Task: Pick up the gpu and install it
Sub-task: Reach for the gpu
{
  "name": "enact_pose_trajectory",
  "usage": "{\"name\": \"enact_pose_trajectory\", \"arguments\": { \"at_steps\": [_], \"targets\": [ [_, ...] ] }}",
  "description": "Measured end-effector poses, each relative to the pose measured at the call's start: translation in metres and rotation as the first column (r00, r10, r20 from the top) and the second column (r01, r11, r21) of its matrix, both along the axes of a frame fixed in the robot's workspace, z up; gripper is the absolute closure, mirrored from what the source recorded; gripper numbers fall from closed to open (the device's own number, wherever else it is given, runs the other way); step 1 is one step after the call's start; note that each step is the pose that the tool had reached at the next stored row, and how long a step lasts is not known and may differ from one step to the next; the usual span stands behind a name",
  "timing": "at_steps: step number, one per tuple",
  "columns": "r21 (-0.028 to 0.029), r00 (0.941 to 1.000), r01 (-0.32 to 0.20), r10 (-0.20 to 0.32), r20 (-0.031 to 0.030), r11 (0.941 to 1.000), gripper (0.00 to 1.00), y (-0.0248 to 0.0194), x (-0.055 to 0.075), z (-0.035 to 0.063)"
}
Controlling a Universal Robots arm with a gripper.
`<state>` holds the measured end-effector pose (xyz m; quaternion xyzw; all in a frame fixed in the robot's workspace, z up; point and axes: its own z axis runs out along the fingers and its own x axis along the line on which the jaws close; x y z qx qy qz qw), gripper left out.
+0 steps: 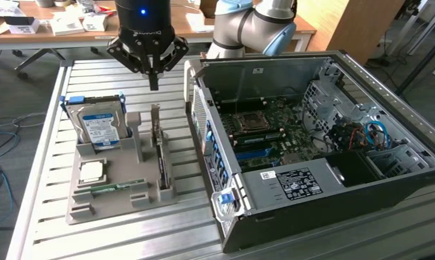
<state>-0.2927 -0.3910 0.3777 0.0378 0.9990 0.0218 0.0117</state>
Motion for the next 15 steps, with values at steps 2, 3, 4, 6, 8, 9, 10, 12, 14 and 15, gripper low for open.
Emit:
{"name": "enact_pose_trajectory", "arguments": {
  "at_steps": [2,3,4,6,8,9,10,12,14,15],
  "targets": [
    [0.0,1.0,0.0,0.0,0.0,1.0,0.89,0.0,0.0,0.0],
    [0.0,1.0,0.0,0.0,0.0,1.0,0.89,0.0,0.0,0.0],
    [0.0,1.0,0.0,0.0,0.0,1.0,0.89,0.0,0.0,0.0],
    [0.0001,1.0,0.0,0.0,0.0,1.0,0.89,-0.0002,0.0,0.0],
    [0.0,1.0,0.0,0.0,0.0,1.0,0.89,-0.0014,0.0,0.0],
    [0.0,1.0,0.0,0.0,0.0,1.0,0.89,-0.0025,0.0,0.0],
    [0.0,1.0,0.0,0.0,-0.0001,1.0,0.89,-0.0036,0.0,0.0],
    [0.0,1.0,0.0,0.0,0.0,1.0,0.89,-0.0065,0.0,0.0],
    [-0.0001,1.0,0.0,0.0,0.0,1.0,0.89,-0.0096,0.0,0.0],
    [0.0,1.0,0.0,0.0,0.0,1.0,0.89,-0.0112,0.0,0.0]
  ]
}}
